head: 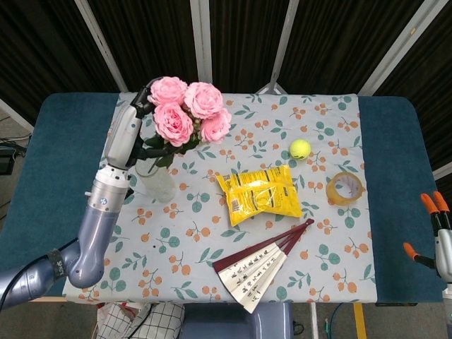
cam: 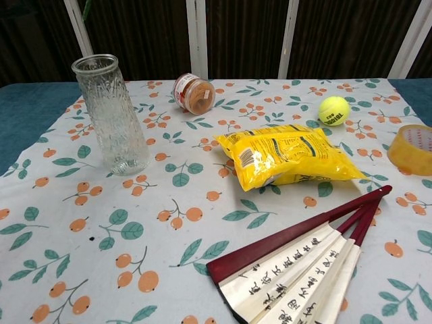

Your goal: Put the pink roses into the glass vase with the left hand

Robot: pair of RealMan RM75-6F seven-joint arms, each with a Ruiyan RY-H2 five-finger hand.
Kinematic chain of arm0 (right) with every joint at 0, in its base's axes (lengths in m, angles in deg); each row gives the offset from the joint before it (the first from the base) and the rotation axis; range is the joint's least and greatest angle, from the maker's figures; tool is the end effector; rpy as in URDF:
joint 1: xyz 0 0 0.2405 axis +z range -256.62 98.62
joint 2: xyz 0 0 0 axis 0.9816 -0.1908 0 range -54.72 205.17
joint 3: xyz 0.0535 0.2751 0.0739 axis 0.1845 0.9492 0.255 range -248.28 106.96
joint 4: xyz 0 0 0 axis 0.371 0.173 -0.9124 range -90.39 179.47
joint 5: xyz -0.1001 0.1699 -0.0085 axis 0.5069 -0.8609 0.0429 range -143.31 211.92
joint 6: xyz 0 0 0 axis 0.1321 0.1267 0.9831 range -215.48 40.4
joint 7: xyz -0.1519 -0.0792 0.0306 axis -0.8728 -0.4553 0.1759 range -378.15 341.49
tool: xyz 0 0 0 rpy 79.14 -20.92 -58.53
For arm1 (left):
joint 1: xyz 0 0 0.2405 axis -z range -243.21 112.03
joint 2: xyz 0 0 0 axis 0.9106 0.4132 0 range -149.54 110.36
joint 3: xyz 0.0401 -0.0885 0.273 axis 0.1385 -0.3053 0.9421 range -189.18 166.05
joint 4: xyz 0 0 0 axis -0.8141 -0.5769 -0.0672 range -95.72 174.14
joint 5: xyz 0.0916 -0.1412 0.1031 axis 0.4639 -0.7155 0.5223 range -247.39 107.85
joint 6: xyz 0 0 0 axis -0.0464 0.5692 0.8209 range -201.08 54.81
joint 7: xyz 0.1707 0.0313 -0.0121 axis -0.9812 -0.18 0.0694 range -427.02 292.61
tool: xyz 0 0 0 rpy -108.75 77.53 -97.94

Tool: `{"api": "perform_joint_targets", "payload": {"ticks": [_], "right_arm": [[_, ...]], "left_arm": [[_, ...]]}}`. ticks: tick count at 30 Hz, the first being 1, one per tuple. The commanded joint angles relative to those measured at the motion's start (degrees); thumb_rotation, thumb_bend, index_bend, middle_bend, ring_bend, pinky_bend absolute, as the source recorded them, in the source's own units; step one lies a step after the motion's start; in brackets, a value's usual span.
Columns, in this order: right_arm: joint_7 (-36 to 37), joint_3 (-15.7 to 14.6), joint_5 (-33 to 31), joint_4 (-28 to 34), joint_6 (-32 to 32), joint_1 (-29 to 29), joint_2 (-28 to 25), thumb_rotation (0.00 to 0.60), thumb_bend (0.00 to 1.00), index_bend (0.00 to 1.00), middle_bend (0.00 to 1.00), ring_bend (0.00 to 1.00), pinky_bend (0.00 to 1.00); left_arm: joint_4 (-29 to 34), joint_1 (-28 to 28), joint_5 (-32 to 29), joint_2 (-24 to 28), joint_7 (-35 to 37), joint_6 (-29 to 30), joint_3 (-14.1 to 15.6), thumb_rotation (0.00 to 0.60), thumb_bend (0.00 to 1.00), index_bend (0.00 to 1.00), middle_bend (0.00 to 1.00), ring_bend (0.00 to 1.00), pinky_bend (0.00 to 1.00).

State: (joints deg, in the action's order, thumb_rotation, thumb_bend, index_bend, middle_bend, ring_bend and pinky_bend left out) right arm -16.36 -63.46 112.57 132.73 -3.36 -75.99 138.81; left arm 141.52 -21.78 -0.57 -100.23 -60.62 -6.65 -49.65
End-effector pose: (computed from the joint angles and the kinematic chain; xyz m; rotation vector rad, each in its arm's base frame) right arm -0.3714 -0.2148 0.2172 1.2163 -0.8935 0.8319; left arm -0.0219 0.4168 0.1663 -1.3337 -1.0769 -1.9885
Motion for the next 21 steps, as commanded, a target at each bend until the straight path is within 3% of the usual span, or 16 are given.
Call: {"api": "perform_joint_targets", "payload": {"ticks": [1, 21], "right_arm": [[-0.3, 0.2, -0.5, 0.0, -0.4, 0.1, 0.2, 0.6, 0.24, 0.11, 0.0, 0.04, 0.01], [0.7, 0.5, -1.0, -0.1, -0.5, 0.0, 0.0, 0.6, 0.24, 0.11, 0.0, 0.04, 0.01]], "left_arm": [[-4.6, 1.3, 0.8, -1.0, 3.1, -0.3, 0.1, 0.6, 0.42, 0.46, 0.47, 0.12, 0.2], [-21.3, 1.8, 7.3, -6.8, 18.5, 2.9, 6.7, 0.6, 0.42, 0.46, 0.47, 0.12, 0.21]]}}
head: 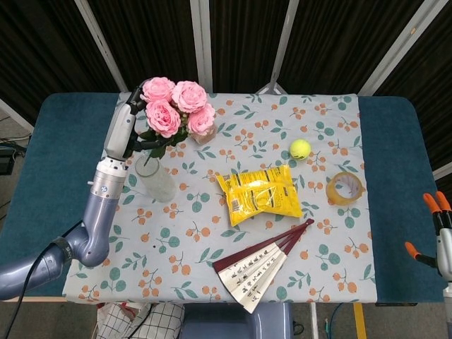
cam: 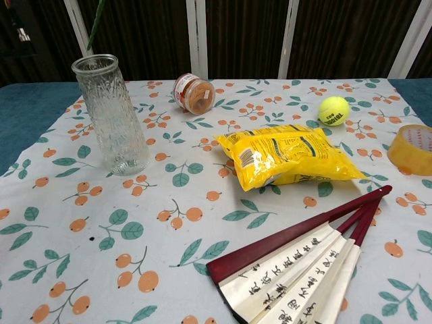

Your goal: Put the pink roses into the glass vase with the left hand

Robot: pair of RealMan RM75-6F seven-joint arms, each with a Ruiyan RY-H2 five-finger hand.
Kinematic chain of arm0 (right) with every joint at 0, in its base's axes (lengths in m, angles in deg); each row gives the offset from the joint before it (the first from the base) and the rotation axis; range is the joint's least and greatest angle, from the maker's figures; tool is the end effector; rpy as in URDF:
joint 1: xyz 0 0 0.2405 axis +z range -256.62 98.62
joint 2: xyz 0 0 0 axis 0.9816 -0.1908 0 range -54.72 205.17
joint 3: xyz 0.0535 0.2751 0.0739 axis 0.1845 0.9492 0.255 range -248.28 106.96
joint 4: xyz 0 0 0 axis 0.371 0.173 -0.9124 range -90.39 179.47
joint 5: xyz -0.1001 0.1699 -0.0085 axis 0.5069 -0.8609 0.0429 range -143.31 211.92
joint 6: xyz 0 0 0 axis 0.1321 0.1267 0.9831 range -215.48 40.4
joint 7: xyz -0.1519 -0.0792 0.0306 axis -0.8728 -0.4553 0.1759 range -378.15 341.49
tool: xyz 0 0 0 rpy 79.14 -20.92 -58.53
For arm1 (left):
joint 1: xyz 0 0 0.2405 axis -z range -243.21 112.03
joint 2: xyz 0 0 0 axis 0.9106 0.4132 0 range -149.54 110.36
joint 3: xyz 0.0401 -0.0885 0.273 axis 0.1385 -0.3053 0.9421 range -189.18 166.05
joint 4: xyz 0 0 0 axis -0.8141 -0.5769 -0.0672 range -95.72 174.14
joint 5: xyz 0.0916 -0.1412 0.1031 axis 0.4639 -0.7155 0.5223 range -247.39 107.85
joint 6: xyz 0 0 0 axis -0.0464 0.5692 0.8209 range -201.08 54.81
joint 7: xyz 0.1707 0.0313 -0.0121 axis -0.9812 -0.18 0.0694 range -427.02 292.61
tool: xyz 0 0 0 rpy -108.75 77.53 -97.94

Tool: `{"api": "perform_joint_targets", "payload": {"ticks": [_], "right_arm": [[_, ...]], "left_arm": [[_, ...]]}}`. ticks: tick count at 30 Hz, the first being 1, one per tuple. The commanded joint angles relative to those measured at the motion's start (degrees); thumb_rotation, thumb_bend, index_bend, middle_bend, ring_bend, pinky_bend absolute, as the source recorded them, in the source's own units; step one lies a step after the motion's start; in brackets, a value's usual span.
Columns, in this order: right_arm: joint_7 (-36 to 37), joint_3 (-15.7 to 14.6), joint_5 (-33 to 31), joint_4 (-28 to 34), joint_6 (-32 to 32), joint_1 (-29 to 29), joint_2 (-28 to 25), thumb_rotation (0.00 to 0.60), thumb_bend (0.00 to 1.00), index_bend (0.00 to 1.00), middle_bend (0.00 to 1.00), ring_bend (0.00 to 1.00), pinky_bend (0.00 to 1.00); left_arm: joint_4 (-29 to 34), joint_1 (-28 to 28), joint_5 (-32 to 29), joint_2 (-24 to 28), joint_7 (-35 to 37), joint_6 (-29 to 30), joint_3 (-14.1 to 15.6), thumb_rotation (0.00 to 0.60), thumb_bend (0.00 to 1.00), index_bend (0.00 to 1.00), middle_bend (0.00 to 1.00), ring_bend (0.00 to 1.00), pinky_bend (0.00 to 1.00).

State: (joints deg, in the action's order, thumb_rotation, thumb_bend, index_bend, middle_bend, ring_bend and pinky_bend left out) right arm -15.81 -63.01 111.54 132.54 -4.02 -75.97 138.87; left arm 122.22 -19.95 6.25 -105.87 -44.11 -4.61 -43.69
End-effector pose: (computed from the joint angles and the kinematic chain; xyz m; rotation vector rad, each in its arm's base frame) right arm -0.3748 -0.2160 0.2182 1.1979 -0.9088 0.8297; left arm -0.0656 0.4508 0.1323 -1.2997 -1.1010 -1.9963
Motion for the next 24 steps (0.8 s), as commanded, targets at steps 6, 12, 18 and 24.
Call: {"api": "perform_joint_targets", "payload": {"ticks": [6, 12, 18, 24], "right_arm": [[0.8, 0.2, 0.1, 0.1, 0.6, -0.3, -0.2, 0.6, 0.24, 0.11, 0.0, 0.04, 0.01], [1.1, 0.2, 0.3, 0.2, 0.7, -0.4, -0.3, 0.6, 0.24, 0.11, 0.0, 0.04, 0.01], [1.4, 0.2, 0.6, 0.2, 1.0, -0.4, -0.3, 0.6, 0.24, 0.11, 0.0, 0.04, 0.01], [1.8, 0.2, 0.7, 0.2, 1.3, -0.6, -0.4, 0.6, 0.24, 0.11, 0.0, 0.04, 0.01]], "left_arm": [[-5.9, 0.1, 1.0, -2.8, 4.9, 1.3, 2.2, 0.6, 0.41, 0.46, 0.47, 0.12, 0.21], [-8.7, 0.3, 0.5, -4.3, 7.3, 1.1, 3.4, 0.6, 0.41, 0.46, 0.46, 0.12, 0.21], [-9.5, -0.3, 1.1, -4.7, 8.5, 1.6, 4.8, 0.6, 0.41, 0.46, 0.46, 0.12, 0.21], [-9.8, -1.5, 3.3, -4.8, 10.4, 3.6, 6.8, 0.6, 0.41, 0.46, 0.46, 0.12, 0.21]]}}
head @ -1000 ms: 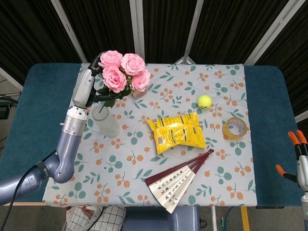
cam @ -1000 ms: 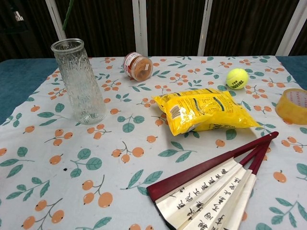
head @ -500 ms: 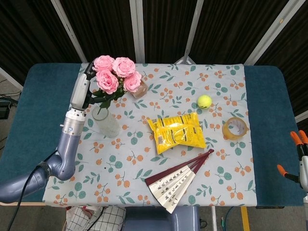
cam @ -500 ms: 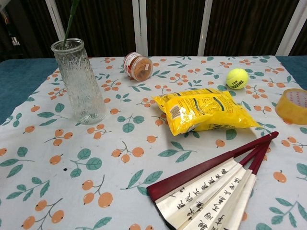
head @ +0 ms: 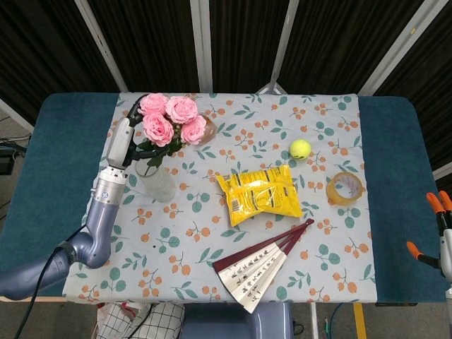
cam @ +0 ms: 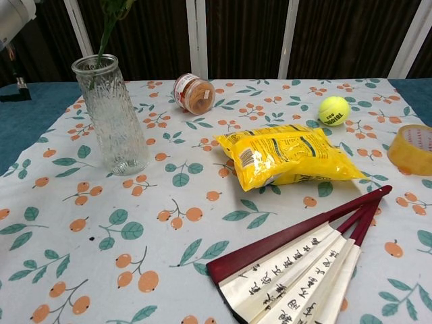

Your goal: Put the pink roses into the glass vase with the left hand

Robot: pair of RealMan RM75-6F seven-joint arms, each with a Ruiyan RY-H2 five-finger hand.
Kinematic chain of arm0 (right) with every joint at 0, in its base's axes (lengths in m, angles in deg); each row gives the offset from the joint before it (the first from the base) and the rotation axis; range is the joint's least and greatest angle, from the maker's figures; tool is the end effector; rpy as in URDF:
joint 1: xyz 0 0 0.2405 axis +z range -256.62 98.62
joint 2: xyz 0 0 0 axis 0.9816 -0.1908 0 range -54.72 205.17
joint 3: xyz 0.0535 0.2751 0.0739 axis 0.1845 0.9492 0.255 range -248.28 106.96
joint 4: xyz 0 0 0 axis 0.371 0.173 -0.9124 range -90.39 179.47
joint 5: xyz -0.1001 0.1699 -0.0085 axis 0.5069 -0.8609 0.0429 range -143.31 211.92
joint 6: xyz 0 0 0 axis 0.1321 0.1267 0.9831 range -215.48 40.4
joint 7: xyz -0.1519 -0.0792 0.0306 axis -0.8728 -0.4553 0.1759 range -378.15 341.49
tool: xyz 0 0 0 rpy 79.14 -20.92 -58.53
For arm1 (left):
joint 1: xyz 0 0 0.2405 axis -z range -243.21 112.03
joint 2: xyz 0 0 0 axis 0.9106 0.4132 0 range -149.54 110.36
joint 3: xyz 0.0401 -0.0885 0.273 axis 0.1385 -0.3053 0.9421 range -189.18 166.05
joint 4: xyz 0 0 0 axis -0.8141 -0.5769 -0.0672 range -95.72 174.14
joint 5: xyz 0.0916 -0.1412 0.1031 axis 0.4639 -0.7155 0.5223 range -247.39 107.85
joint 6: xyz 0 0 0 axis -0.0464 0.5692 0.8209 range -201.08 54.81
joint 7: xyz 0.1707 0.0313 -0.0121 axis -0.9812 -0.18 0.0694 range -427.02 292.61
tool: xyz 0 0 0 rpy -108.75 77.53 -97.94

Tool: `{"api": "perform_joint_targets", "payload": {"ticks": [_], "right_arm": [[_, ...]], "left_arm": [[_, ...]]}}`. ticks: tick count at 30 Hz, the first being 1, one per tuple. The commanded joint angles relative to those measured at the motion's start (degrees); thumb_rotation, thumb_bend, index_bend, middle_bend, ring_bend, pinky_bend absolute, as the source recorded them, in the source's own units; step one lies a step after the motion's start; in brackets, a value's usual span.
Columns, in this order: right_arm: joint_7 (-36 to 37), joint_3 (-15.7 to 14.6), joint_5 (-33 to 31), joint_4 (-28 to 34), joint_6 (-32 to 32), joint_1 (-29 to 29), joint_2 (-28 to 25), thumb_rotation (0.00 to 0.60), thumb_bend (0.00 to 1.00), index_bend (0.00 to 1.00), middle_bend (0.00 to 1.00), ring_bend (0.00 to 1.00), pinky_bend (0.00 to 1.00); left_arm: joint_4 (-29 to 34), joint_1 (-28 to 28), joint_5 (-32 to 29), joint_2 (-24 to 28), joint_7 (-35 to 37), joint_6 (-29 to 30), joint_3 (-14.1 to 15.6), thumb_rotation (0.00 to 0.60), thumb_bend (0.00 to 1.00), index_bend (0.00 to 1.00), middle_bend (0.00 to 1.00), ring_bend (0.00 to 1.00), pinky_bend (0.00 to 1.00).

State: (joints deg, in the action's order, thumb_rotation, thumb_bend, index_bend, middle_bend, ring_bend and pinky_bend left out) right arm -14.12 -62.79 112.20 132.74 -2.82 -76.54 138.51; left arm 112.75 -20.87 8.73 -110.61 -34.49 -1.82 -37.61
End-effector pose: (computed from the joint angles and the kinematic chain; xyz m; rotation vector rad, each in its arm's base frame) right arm -0.3726 -0.2131 0.2232 1.1817 -0.9071 0.8632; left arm -0.1033 0.4507 0.0947 -1.2854 -1.1929 -1.9825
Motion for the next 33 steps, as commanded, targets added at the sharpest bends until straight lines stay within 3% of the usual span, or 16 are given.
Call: {"api": "perform_joint_targets", "payload": {"ticks": [1, 7, 10, 19, 28, 33], "right_arm": [[0.1, 0.1, 0.0, 0.0, 0.1, 0.0, 0.0, 0.6, 0.24, 0.11, 0.0, 0.04, 0.01], [0.2, 0.0, 0.2, 0.2, 0.1, -0.1, -0.1, 0.6, 0.24, 0.11, 0.0, 0.04, 0.01], [0.3, -0.1, 0.4, 0.3, 0.1, -0.1, -0.1, 0.6, 0.24, 0.11, 0.0, 0.04, 0.01], [1.1, 0.0, 0.5, 0.2, 0.1, -0.1, -0.2, 0.6, 0.24, 0.11, 0.0, 0.04, 0.01], [0.9, 0.0, 1.1, 0.4, 0.3, 0.1, 0.0, 0.6, 0.24, 0.11, 0.0, 0.04, 0.01], [1.0, -0.2, 2.5, 1.2, 1.6, -0.2, 0.0, 0.6, 0.24, 0.11, 0.0, 0.04, 0.01]], "left_arm": [[-0.7, -0.8, 1.1, -0.1, 1.2, 1.2, 1.2, 0.6, 0.41, 0.46, 0.46, 0.12, 0.21], [-3.0, -2.4, 2.2, -0.7, 4.4, 3.1, 3.0, 0.6, 0.4, 0.45, 0.46, 0.12, 0.21], [-3.7, -2.9, 2.5, -0.7, 5.5, 3.3, 3.8, 0.6, 0.34, 0.43, 0.43, 0.12, 0.2], [-5.1, -3.5, 2.3, 0.8, 9.5, -0.2, 6.3, 0.6, 0.22, 0.23, 0.23, 0.0, 0.12], [-1.1, -6.9, 3.1, 6.8, 7.1, -1.9, 10.7, 0.6, 0.17, 0.1, 0.12, 0.0, 0.08], [6.0, -10.7, 3.4, 14.2, 4.8, -2.2, 13.8, 0.6, 0.17, 0.09, 0.12, 0.0, 0.07]]}}
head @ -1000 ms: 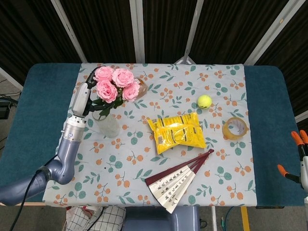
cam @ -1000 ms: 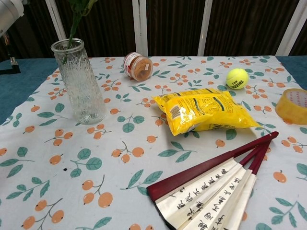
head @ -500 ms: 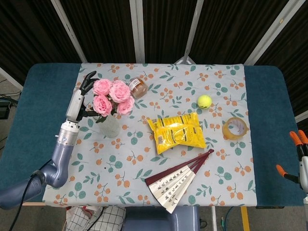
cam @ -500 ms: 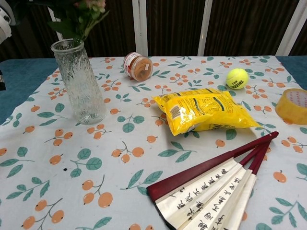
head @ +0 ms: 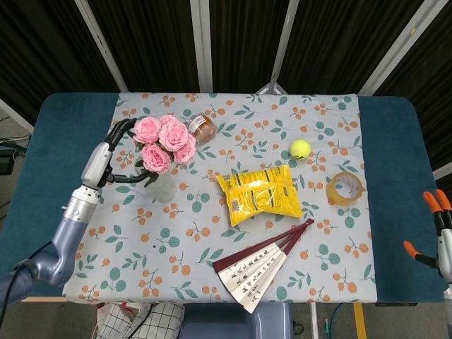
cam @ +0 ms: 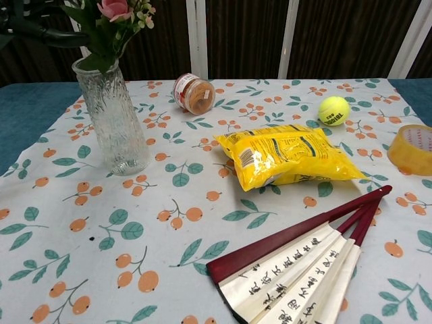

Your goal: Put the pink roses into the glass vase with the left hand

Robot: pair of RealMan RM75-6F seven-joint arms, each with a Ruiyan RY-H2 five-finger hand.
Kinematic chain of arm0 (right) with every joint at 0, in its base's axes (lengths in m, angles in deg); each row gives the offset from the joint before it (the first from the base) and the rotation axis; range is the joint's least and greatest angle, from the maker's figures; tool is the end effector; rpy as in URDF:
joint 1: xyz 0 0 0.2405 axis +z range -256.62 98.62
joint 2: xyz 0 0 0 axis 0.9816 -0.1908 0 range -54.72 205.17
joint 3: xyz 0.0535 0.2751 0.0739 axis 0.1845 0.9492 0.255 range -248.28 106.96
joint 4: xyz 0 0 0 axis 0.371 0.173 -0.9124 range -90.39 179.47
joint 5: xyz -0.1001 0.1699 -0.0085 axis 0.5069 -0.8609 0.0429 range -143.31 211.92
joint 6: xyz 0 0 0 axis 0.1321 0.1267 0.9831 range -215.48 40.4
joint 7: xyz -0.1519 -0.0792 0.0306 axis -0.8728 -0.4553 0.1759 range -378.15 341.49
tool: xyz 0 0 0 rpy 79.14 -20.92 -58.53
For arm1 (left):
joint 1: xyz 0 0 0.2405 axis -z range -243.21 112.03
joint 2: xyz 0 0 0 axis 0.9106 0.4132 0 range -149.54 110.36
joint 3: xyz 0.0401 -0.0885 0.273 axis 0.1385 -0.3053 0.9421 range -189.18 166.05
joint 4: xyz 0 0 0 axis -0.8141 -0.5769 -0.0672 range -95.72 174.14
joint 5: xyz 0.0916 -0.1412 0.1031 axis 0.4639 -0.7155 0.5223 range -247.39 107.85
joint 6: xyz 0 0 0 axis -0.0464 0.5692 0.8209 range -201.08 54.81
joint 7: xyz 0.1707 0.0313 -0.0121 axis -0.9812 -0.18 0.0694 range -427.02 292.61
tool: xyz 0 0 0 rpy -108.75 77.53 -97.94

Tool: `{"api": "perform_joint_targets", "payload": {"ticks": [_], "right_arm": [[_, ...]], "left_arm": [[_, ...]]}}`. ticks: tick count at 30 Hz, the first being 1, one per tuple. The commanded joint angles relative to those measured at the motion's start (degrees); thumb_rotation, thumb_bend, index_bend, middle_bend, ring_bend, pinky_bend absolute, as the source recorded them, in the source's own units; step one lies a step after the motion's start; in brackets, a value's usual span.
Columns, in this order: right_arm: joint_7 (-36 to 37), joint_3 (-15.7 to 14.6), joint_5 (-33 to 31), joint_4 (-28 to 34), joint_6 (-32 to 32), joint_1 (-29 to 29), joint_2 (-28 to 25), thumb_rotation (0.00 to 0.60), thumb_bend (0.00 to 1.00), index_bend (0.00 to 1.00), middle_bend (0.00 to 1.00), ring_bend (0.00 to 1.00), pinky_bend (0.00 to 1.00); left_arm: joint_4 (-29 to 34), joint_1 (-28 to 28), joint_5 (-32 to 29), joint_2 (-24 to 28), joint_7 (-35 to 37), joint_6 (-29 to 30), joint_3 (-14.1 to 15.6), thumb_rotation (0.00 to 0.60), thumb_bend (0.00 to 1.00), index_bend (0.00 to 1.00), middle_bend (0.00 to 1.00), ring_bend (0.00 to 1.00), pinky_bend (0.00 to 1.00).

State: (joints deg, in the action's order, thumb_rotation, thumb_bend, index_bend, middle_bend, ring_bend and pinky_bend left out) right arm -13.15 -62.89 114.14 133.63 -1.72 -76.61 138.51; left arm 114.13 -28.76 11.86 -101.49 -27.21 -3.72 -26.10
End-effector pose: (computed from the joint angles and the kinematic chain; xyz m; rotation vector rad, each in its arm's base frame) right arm -0.3637 -0.2130 0.2213 1.1954 -0.9051 0.9112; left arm -0.1930 0.4157 0.1007 -1.4075 -1.3179 -1.7185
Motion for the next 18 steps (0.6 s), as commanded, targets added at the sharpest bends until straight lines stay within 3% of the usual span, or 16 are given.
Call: {"api": "perform_joint_targets", "payload": {"ticks": [1, 6, 9, 11, 14, 18], "right_arm": [[0.1, -0.2, 0.7, 0.4, 0.6, -0.2, 0.0, 0.6, 0.24, 0.11, 0.0, 0.04, 0.01], [0.4, -0.5, 1.7, 0.8, 1.3, -0.4, -0.2, 0.6, 0.24, 0.11, 0.0, 0.04, 0.01], [0.6, -0.6, 2.5, 1.2, 2.1, -0.7, -0.4, 0.6, 0.24, 0.11, 0.0, 0.04, 0.01], [1.0, -0.8, 3.1, 1.4, 2.6, -0.9, -0.6, 0.6, 0.24, 0.11, 0.0, 0.04, 0.01], [1.3, -1.0, 3.7, 1.6, 3.3, -1.2, -0.9, 0.6, 0.24, 0.11, 0.0, 0.04, 0.01], [0.9, -1.2, 4.4, 1.9, 4.3, -1.6, -1.0, 0.6, 0.24, 0.11, 0.0, 0.04, 0.01]], "left_arm": [[5.7, -3.4, 0.1, 6.1, -3.4, -0.2, 2.6, 0.6, 0.17, 0.09, 0.12, 0.0, 0.07], [12.8, -7.6, -1.2, 11.9, -6.6, 2.5, 3.9, 0.6, 0.17, 0.08, 0.12, 0.0, 0.05], [17.8, -11.7, -0.7, 16.3, -7.5, 5.5, 6.0, 0.6, 0.21, 0.1, 0.12, 0.0, 0.04], [19.5, -14.9, -0.9, 18.6, -12.0, 8.2, 7.8, 0.6, 0.22, 0.12, 0.12, 0.0, 0.04], [20.0, -18.8, -1.6, 19.0, -21.8, 12.5, 10.0, 0.6, 0.23, 0.14, 0.13, 0.0, 0.04], [19.2, -23.3, -1.4, 16.6, -28.6, 19.5, 11.0, 0.6, 0.24, 0.17, 0.17, 0.0, 0.04]]}}
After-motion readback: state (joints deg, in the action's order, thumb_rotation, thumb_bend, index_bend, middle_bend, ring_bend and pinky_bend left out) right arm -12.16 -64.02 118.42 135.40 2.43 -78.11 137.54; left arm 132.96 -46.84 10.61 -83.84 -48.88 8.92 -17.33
